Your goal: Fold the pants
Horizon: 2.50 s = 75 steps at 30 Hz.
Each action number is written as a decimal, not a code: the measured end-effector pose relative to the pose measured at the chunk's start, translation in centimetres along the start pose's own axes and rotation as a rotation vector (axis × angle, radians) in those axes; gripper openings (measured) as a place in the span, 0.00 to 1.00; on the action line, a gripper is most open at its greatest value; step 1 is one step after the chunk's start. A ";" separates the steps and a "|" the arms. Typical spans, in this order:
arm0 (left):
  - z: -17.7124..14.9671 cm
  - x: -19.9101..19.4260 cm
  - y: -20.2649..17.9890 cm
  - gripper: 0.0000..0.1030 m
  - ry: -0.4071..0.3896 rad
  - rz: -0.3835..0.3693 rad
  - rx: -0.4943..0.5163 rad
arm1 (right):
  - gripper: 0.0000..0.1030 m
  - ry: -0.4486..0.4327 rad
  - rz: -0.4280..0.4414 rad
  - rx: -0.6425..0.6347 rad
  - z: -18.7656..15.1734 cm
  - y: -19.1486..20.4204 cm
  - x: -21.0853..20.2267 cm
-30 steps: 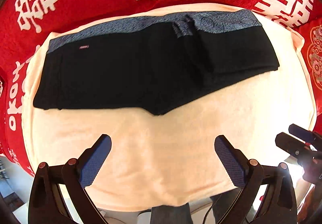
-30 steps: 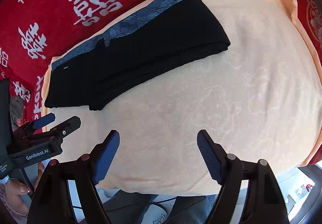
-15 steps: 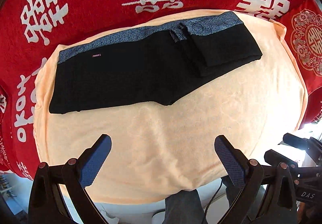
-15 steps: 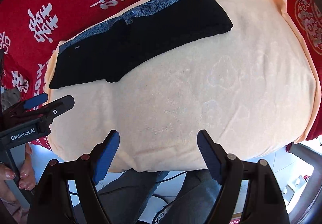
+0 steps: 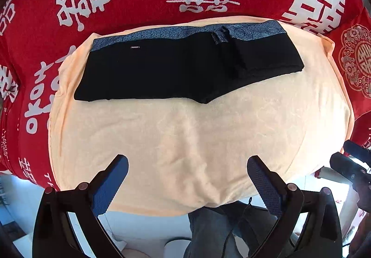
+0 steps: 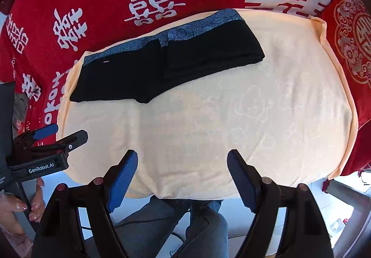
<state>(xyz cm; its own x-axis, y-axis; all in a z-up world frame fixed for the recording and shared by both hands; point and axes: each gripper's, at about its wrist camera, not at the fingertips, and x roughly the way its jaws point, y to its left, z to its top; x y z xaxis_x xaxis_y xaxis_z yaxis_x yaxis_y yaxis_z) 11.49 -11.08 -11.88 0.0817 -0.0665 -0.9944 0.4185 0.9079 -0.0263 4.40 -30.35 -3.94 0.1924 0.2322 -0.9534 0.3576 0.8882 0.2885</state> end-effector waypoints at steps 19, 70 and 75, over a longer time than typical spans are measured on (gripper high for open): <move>-1.7 -1.5 3.5 1.00 -0.014 -0.031 -0.079 | 0.80 0.049 0.001 0.017 -0.9 1.6 0.7; 4.7 15.3 22.4 1.00 -0.087 -0.423 -0.640 | 0.73 0.388 0.806 0.374 9.6 13.2 29.4; 5.2 15.9 22.0 1.00 -0.097 -0.508 -0.655 | 0.71 0.307 0.841 0.406 11.7 14.1 29.4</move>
<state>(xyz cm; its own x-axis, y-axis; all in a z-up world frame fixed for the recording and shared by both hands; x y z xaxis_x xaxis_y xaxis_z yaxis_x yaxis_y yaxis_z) 26.72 5.70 -27.74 0.1151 -0.5410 -0.8331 -0.1825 0.8129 -0.5531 25.76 -15.65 -26.88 0.3029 0.8706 -0.3877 0.5110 0.1950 0.8372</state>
